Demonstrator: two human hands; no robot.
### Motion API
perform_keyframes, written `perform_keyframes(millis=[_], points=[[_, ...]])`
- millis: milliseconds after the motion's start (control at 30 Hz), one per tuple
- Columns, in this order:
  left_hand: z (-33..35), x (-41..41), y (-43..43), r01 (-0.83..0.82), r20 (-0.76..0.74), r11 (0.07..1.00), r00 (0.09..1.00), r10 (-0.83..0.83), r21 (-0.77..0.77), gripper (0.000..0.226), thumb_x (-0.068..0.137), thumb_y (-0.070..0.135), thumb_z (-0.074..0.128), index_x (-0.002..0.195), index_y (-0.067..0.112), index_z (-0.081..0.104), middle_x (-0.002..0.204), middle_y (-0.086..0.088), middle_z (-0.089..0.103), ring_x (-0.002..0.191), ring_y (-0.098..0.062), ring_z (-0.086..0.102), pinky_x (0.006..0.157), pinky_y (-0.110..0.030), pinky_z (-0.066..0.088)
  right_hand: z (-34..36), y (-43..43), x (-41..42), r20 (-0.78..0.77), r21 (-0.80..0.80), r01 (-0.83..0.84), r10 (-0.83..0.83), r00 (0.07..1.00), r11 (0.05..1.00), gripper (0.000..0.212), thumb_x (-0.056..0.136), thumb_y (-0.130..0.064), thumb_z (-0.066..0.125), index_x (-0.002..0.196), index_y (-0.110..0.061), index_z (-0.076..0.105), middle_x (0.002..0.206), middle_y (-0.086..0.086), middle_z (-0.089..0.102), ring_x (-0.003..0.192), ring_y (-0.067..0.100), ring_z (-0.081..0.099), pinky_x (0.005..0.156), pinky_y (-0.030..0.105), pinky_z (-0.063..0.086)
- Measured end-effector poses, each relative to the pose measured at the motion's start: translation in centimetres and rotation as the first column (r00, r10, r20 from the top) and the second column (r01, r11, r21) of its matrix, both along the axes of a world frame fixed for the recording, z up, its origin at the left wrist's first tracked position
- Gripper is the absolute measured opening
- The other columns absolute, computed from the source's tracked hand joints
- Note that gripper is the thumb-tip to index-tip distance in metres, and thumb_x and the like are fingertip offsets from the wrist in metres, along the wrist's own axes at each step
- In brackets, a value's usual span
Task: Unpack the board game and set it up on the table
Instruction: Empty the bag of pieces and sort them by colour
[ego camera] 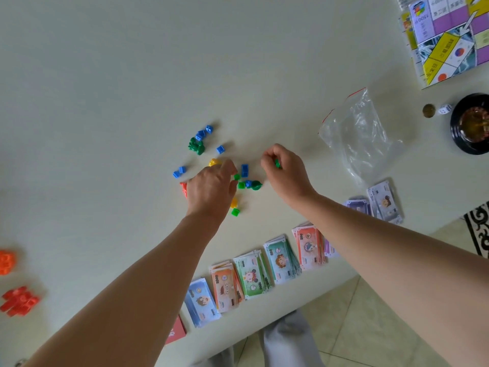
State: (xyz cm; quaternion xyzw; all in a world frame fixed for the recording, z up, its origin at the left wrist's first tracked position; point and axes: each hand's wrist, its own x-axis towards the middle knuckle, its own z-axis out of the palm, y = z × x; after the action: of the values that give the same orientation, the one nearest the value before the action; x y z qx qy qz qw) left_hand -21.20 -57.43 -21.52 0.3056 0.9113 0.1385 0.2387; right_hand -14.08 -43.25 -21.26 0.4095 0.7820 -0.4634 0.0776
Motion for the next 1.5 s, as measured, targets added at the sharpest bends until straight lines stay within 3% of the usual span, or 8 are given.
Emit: perform_keyframes(millis=[200, 500, 733, 900, 1033, 1200, 1333, 1500], points=[[1.3, -0.2, 0.4, -0.395, 0.323, 0.917, 0.877, 0.355, 0.064, 0.027, 0.079, 0.037, 0.04, 0.073, 0.011, 0.048, 0.058, -0.005, 0.049, 0.058, -0.02, 0.046, 0.058, -0.032, 0.037, 2.0, 0.2, -0.4, 0.17, -0.57, 0.403, -0.377, 0.911, 0.716, 0.025, 0.085, -0.007, 0.032, 0.06, -0.015, 0.034, 0.055, 0.003, 0.027, 0.041, 0.013, 0.019, 0.038, 0.018, 0.015], [2.0, -0.1, -0.6, -0.644, 0.723, 0.762, 0.559, 0.405, 0.071, 0.043, 0.095, 0.026, 0.048, 0.062, 0.003, 0.063, 0.045, 0.003, 0.043, 0.041, -0.008, 0.032, 0.045, -0.016, 0.029, 0.2, -1.0, 0.8, 0.053, -0.078, 0.066, -0.062, 0.997, 0.995, 0.033, 0.087, -0.005, 0.041, 0.062, -0.019, 0.056, 0.059, -0.009, 0.057, 0.059, 0.014, 0.05, 0.057, 0.027, 0.037], [2.5, -0.4, -1.1, -0.801, 0.873, 0.595, 0.24, 0.425, -0.069, 0.029, 0.086, 0.01, 0.036, 0.058, 0.013, 0.042, 0.061, -0.009, 0.052, 0.049, -0.016, 0.043, 0.046, -0.018, 0.033, 0.3, -2.1, 1.2, 0.19, 0.286, -0.254, 0.205, 0.96, 0.924, 0.02, 0.087, -0.023, 0.056, 0.106, -0.017, 0.054, 0.078, 0.004, 0.063, 0.077, 0.03, 0.06, 0.064, 0.037, 0.047], [1.6, -0.2, -1.0, -0.611, 0.639, 0.792, 0.611, 0.468, 0.004, 0.044, 0.095, 0.03, 0.049, 0.053, 0.016, 0.044, 0.055, -0.001, 0.044, 0.05, -0.016, 0.037, 0.05, -0.023, 0.029, -0.2, -2.2, 1.6, 0.228, 0.324, -0.314, 0.248, 0.942, 0.892, 0.019, 0.09, -0.023, 0.056, 0.108, -0.02, 0.056, 0.074, -0.002, 0.058, 0.077, 0.028, 0.06, 0.058, 0.03, 0.036], [1.0, 0.5, -0.6, -0.255, 0.245, 0.967, 0.937, 0.25, -0.013, 0.023, 0.094, 0.038, 0.053, 0.087, 0.02, 0.065, 0.061, 0.003, 0.057, 0.067, -0.022, 0.056, 0.061, -0.03, 0.041, -0.5, -2.2, 1.5, 0.201, 0.329, -0.286, 0.229, 0.952, 0.9, 0.016, 0.09, -0.025, 0.056, 0.104, -0.018, 0.06, 0.083, 0.001, 0.066, 0.079, 0.026, 0.061, 0.061, 0.03, 0.04], [0.6, 1.2, 0.3, -0.062, 0.093, 0.989, 0.993, 0.075, -0.136, 0.027, 0.089, 0.039, 0.061, 0.111, 0.025, 0.053, 0.071, 0.001, 0.053, 0.077, -0.024, 0.056, 0.062, -0.03, 0.034, -0.3, -1.9, 1.5, 0.06, 0.037, 0.035, -0.038, 0.997, 0.999, 0.018, 0.088, -0.022, 0.043, 0.08, -0.012, 0.055, 0.065, -0.002, 0.055, 0.062, 0.019, 0.05, 0.056, 0.032, 0.038], [0.3, 1.1, 0.8, 0.006, 0.034, 0.984, 0.999, 0.0, -0.176, 0.024, 0.093, 0.036, 0.057, 0.112, 0.023, 0.051, 0.073, -0.001, 0.051, 0.075, -0.025, 0.056, 0.06, -0.032, 0.035, 0.5, -1.4, 1.6, 0.022, -0.473, 0.286, -0.313, 0.949, 0.833, 0.025, 0.086, -0.005, 0.029, 0.064, -0.009, 0.041, 0.051, 0.0, 0.032, 0.045, 0.011, 0.025, 0.042, 0.021, 0.023], [0.8, 0.7, 0.8, -0.172, 0.127, 0.985, 0.977, 0.174, -0.024, 0.015, 0.091, 0.033, 0.048, 0.085, 0.019, 0.053, 0.064, -0.001, 0.053, 0.063, -0.021, 0.05, 0.053, -0.03, 0.03, 2.1, -1.6, 2.0, 0.081, -0.626, 0.231, -0.233, 0.969, 0.745, 0.03, 0.081, -0.004, 0.026, 0.057, -0.006, 0.044, 0.051, 0.01, 0.04, 0.042, 0.019, 0.038, 0.038, 0.017, 0.023]])
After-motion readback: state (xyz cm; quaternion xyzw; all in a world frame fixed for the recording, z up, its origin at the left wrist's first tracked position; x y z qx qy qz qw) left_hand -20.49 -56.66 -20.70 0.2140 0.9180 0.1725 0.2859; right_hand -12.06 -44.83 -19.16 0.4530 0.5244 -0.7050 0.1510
